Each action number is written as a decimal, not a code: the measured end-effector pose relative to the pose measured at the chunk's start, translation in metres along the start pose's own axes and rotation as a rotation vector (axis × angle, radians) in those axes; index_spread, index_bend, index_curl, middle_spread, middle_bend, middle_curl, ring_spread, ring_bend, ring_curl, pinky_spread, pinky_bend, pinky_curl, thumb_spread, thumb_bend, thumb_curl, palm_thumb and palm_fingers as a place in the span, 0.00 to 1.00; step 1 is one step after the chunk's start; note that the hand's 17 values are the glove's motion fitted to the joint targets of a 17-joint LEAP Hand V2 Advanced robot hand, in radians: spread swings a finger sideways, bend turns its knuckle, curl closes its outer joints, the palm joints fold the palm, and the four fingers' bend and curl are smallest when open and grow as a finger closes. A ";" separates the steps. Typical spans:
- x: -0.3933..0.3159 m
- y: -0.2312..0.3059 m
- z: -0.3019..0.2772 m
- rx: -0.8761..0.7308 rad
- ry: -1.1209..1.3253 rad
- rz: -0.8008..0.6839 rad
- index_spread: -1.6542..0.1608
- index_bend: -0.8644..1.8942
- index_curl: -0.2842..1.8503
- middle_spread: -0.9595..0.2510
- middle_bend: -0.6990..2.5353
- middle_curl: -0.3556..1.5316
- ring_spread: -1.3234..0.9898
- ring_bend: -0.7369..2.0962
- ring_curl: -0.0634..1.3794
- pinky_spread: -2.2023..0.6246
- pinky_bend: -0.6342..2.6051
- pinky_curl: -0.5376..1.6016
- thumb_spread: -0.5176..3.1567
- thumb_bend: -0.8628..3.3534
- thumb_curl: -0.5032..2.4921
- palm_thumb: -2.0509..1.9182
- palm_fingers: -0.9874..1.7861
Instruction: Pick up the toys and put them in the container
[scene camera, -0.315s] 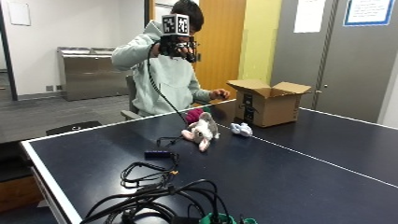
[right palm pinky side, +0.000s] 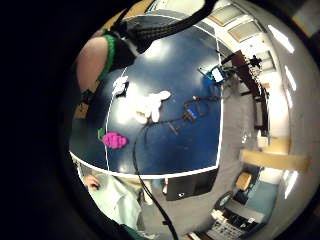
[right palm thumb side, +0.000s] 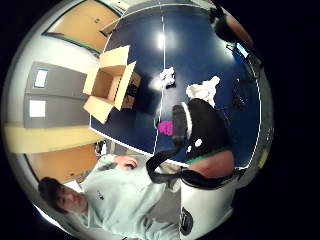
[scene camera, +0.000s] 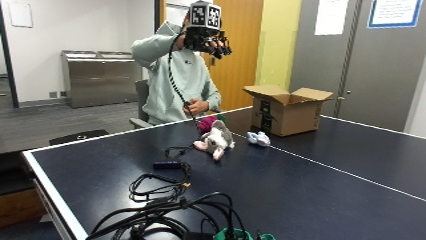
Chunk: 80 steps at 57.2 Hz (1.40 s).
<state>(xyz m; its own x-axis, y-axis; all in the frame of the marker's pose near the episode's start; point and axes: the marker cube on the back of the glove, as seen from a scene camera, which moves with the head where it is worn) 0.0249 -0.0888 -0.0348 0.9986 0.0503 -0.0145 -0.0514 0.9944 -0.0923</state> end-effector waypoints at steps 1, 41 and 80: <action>-0.009 0.004 0.002 -0.021 0.005 -0.002 0.80 0.36 0.22 0.73 0.29 0.27 0.51 0.38 0.13 0.77 0.36 0.36 0.51 0.27 0.22 0.56 0.50; 0.027 -0.071 0.295 -0.454 -0.082 0.142 0.74 0.37 0.25 0.79 0.24 0.27 0.58 0.30 0.15 0.80 0.48 0.42 0.48 0.22 0.26 0.54 0.26; 0.007 -0.084 0.236 -0.478 0.082 0.113 0.72 0.44 0.32 0.64 0.47 0.44 0.41 0.48 0.24 0.64 0.46 0.42 0.36 0.25 0.39 0.69 0.72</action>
<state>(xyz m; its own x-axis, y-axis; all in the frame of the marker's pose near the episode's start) 0.0384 -0.1497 0.2074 0.9834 0.1290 -0.1274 -0.1775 0.8281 -0.5317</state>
